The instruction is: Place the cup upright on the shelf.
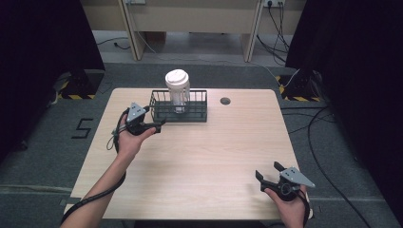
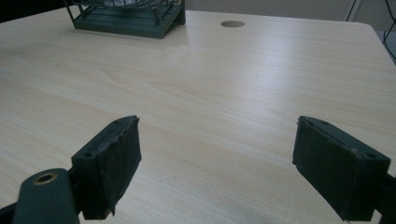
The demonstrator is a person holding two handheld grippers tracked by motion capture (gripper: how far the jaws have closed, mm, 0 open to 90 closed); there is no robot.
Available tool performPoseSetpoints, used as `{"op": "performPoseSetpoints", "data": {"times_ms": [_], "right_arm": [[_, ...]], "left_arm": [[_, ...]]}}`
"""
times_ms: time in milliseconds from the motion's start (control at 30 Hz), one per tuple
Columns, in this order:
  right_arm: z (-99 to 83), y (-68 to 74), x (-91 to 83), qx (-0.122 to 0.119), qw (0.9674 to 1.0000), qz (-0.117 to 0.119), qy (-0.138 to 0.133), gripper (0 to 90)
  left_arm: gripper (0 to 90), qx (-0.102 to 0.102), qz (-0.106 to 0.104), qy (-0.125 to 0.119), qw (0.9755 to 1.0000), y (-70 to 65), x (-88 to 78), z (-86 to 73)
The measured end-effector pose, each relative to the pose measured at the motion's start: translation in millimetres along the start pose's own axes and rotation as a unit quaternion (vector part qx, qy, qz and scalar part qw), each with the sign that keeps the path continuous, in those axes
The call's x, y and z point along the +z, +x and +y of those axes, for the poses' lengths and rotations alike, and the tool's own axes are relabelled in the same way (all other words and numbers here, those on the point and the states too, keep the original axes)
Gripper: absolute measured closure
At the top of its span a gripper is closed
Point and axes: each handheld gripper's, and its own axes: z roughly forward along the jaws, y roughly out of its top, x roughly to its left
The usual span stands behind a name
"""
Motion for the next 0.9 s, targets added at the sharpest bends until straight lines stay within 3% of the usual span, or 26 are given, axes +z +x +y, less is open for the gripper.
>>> {"op": "performPoseSetpoints", "data": {"times_ms": [300, 567, 900], "right_arm": [[0.0, 0.3, 0.1, -0.002, 1.0, -0.001, 0.0, 15.8], [0.0, 0.2, 0.1, -0.002, 1.0, 0.0, 0.001, 15.8], [0.0, 0.2, 0.4, -0.005, 1.0, -0.002, 0.0, 15.8]], "left_arm": [[14.3, 0.005, -0.007, -0.007, 0.9999, -10.6, -23.8, -12.1], [14.3, 0.005, -0.016, 0.001, 0.9999, -22.7, -44.0, -36.6], [14.3, -0.002, -0.015, 0.006, 0.9999, -27.2, -67.9, -57.5]]}}
